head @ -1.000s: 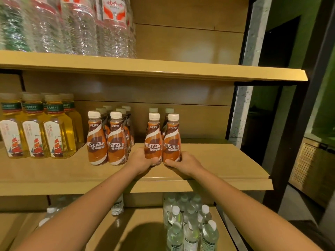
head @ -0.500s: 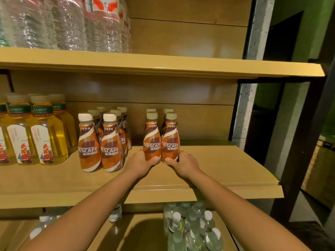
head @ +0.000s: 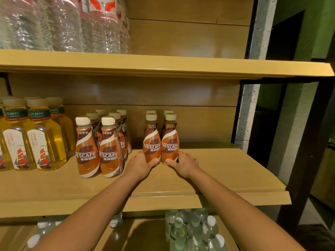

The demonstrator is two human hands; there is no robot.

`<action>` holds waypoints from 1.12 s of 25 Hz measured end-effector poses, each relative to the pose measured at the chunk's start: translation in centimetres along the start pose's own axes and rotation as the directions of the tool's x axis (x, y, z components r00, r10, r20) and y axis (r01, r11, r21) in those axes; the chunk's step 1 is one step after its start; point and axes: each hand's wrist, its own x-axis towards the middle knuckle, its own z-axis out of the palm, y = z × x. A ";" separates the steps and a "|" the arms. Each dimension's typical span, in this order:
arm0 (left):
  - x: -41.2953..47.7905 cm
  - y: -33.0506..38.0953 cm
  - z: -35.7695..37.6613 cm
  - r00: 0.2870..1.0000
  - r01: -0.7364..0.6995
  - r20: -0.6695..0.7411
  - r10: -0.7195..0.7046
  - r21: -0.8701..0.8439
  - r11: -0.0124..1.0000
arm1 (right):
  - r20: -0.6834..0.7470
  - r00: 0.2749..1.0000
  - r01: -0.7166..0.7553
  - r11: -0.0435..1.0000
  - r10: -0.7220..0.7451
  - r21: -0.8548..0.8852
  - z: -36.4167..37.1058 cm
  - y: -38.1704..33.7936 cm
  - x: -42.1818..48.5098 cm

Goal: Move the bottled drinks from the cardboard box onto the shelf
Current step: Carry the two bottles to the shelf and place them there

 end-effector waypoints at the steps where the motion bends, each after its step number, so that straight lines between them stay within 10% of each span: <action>1: 0.1 0.0 0.0 1.000 0.005 0.002 -0.005 0.004 1.000 | -0.007 1.000 -0.002 1.000 0.002 0.000 0.1 -0.1 0.0; 11: 0.3 0.4 -1.4 0.974 0.094 0.214 -0.080 -0.057 0.994 | -0.082 0.997 -0.003 1.000 0.001 -0.031 0.1 -0.8 -0.8; 21: -9.8 6.0 -3.9 0.969 -0.154 -0.146 0.200 0.281 0.947 | -0.050 0.999 -0.011 0.987 0.003 -0.159 -5.2 -2.0 -9.7; 28: -17.9 13.0 -1.7 0.889 -0.450 0.247 0.385 0.325 0.832 | -0.030 0.993 -0.118 0.967 0.114 -0.228 -9.6 1.7 -20.2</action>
